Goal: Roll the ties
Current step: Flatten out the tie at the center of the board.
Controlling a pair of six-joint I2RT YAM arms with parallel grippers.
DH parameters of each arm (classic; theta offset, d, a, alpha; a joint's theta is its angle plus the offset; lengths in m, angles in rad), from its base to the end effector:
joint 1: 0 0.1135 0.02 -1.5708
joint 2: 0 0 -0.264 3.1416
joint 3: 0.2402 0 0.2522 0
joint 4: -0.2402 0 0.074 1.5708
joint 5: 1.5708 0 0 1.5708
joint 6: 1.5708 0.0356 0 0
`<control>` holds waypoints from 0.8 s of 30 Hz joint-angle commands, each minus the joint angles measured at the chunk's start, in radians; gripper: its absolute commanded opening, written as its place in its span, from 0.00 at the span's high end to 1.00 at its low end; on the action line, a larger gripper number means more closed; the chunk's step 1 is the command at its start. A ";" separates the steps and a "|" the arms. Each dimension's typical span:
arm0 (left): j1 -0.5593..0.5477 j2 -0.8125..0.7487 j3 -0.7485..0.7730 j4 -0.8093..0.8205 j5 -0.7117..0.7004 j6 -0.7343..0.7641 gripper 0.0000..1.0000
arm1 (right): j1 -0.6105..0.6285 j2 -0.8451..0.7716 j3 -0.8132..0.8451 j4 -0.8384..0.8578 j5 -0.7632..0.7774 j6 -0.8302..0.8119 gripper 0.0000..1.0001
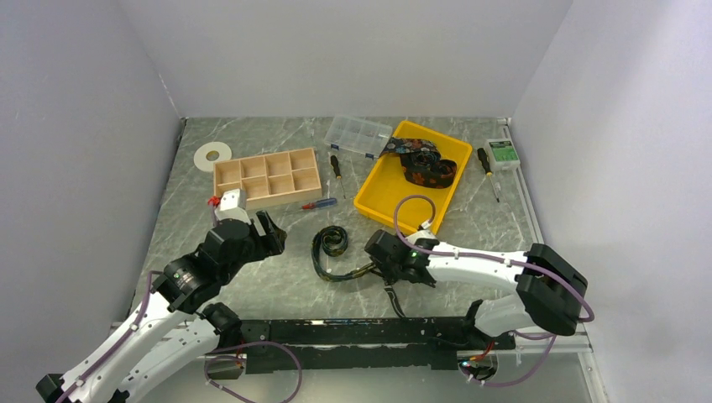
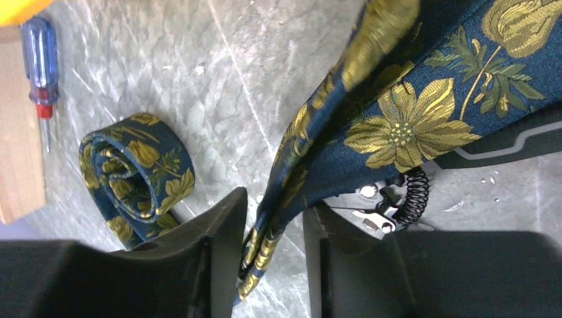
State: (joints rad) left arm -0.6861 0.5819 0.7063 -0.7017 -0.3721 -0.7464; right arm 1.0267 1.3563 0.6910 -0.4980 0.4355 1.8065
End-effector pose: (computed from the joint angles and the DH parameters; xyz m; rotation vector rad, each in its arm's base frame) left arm 0.1048 -0.0691 0.2900 -0.2810 2.1191 -0.4550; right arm 0.1348 0.1939 0.1699 1.1057 2.3758 0.4455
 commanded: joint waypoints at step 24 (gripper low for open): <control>0.000 0.001 -0.006 0.024 0.006 -0.023 0.19 | -0.163 0.061 0.036 0.057 -0.003 -0.174 0.44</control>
State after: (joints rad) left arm -0.6861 0.5808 0.7048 -0.7010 -0.3653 -0.7506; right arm 0.8936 1.3911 0.6968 -0.4606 0.4171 1.6844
